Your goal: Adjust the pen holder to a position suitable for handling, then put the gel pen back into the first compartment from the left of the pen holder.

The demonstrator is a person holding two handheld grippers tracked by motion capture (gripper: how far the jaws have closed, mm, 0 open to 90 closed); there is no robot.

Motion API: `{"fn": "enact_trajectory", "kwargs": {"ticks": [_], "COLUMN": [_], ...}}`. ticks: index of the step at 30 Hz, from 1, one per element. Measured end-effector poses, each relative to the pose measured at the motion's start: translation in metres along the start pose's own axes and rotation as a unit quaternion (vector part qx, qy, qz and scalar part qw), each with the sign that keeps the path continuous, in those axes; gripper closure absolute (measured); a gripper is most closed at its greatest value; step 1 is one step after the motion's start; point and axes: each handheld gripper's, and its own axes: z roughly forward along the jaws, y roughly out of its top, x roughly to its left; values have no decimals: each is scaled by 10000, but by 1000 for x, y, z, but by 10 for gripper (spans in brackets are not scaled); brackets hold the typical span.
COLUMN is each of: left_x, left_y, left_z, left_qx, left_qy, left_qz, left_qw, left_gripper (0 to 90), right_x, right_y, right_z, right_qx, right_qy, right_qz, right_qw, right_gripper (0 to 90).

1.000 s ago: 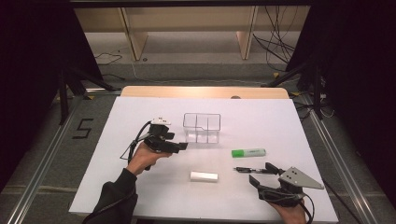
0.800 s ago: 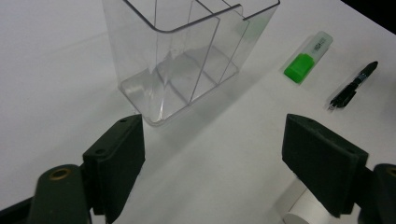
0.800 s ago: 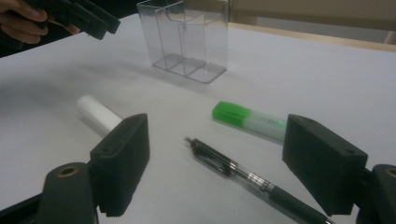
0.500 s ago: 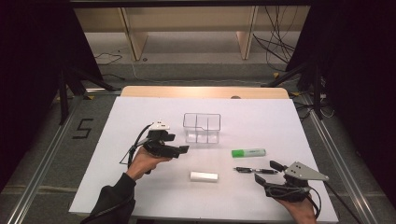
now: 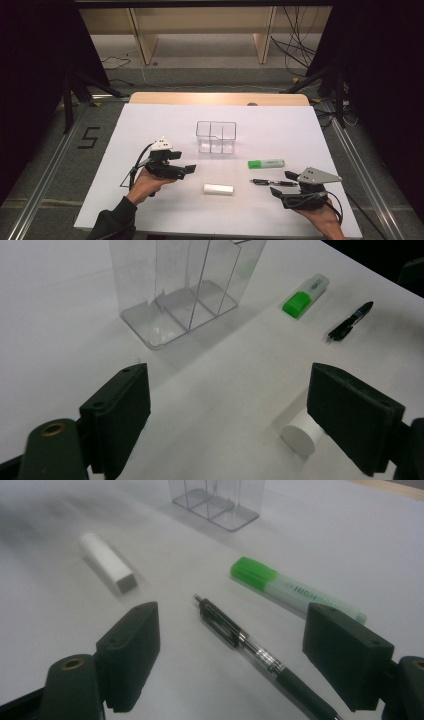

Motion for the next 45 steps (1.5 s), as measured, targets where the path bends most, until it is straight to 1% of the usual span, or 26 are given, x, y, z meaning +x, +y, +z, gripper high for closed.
{"fn": "enact_trajectory", "kwargs": {"ticks": [3, 6, 12, 15, 18, 20, 22, 25, 27, 30, 33, 34, 36, 38, 42, 44, 45], "left_x": [-2, -4, -5, -5, -6, -6, -5, -3, -2, -2, -4, -6, -9, -13, -18, -19, -19], "left_y": [-7, -12, -19, -22, -25, -27, -29, -32, -34, -39, -41, -41, -42, -43, -45, -46, -46], "left_z": [-4, -8, -14, -16, -18, -21, -23, -25, -25, -24, -26, -27, -28, -28, -29, -29, -29], "left_qx": [-57, -77, -236, -269, -265, -287, -315, -360, -358, -330, -327, -341, -384, -372, -344, -344, -349], "left_qy": [-23, -35, -52, -34, 43, 69, 86, 92, 84, 73, 63, 52, 15, 31, -8, -24, -40], "left_qz": [-30, 36, 34, 101, 161, 152, 136, 86, 92, 44, 129, 149, 196, 312, 391, 391, 378], "left_qw": [10000, 10000, 9997, 9996, 9995, 9995, 9994, 9993, 9993, 9994, 9994, 9993, 9991, 9988, 9986, 9986, 9987], "left_gripper": [172, 170, 158, 158, 158, 158, 158, 158, 158, 157, 157, 157, 157, 157, 157, 157, 157], "right_x": [-2, -5, -10, -11, -12, -13, -15, -18, -18, -21, -24, -25, -29, -32, -35, -35, -35], "right_y": [3, 5, 10, 11, 13, 15, 17, 20, 23, 28, 32, 33, 35, 36, 38, 36, 35], "right_z": [4, 8, 12, 14, 16, 18, 20, 25, 27, 30, 31, 31, 32, 33, 39, 44, 46], "right_qx": [75, 184, 358, 501, 622, 704, 868, 1166, 1328, 1554, 1772, 1859, 1986, 2112, 2353, 2497, 2592], "right_qy": [55, 56, 72, 51, 42, 39, 50, 88, 60, 81, 83, 89, 143, 240, 296, 315, 350], "right_qz": [9, -53, -127, -204, -255, -306, -383, -586, -761, -990, -1128, -1189, -1282, -1269, -1346, -1387, -1409], "right_qw": [10000, 9998, 9993, 9985, 9977, 9970, 9955, 9914, 9882, 9829, 9776, 9753, 9716, 9689, 9621, 9578, 9549], "right_gripper": [241, 242, 241, 241, 242, 243, 245, 246, 257, 270, 295, 311, 343, 380, 427, 447, 459]}}
